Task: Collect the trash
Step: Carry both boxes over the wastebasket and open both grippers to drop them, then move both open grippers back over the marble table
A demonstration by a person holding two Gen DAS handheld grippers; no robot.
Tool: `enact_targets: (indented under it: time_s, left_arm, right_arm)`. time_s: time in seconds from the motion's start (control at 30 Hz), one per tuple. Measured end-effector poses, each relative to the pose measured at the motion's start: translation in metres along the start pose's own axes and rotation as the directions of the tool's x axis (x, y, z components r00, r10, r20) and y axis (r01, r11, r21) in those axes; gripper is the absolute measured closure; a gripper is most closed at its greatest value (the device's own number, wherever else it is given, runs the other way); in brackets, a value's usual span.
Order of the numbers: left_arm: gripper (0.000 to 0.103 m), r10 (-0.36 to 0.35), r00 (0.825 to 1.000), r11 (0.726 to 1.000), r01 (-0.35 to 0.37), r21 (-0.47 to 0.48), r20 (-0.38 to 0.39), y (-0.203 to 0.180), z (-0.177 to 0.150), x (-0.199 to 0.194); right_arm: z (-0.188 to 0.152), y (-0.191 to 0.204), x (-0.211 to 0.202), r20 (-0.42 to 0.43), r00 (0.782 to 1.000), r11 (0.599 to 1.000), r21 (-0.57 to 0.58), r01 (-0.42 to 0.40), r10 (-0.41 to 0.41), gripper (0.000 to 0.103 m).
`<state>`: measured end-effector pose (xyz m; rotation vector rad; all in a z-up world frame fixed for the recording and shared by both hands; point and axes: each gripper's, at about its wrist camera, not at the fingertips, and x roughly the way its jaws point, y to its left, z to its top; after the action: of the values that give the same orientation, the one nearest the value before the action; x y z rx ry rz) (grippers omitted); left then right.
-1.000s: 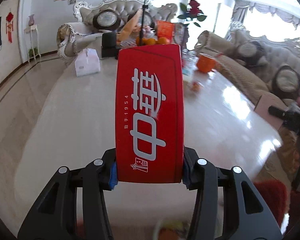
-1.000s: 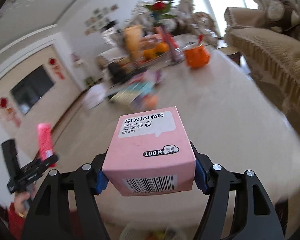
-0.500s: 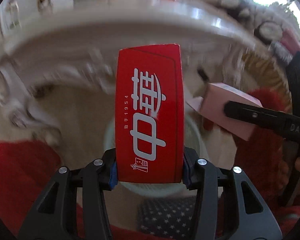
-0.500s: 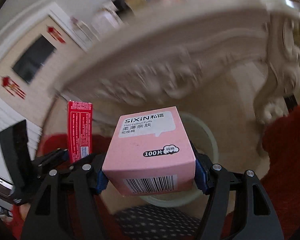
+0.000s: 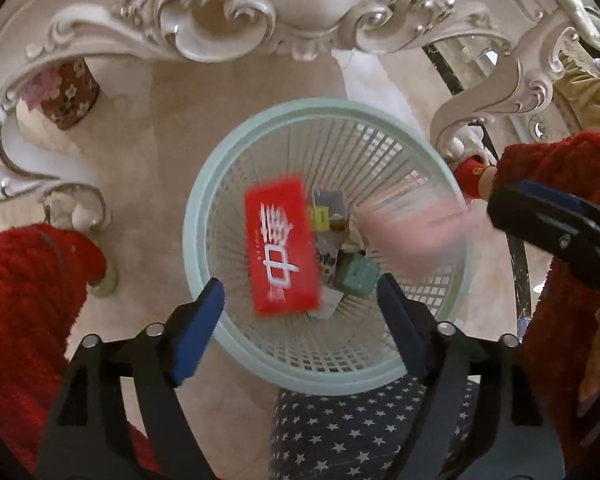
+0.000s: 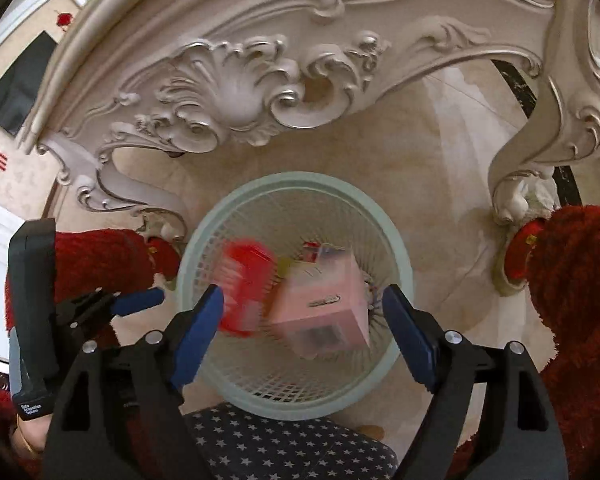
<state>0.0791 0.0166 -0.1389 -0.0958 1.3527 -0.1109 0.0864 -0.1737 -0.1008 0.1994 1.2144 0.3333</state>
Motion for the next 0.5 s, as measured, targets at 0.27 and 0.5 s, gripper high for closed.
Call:
enact_targets:
  time_s: [0.27, 0.5]
  left_arm:
    - [0.025, -0.016, 0.998, 0.996, 0.011, -0.084, -0.066, 0.02, -0.005, 0.017]
    - [0.025, -0.014, 0.997, 0.997, 0.008, -0.08, -0.078, 0.022, -0.008, 0.02]
  right_arm:
    - [-0.005, -0.02, 0.009, -0.044, 0.999, 0.995, 0.101, -0.014, 0.019, 0.025]
    - [-0.006, -0.016, 0.01, -0.045, 0.999, 0.995, 0.103, -0.013, 0.017, 0.025]
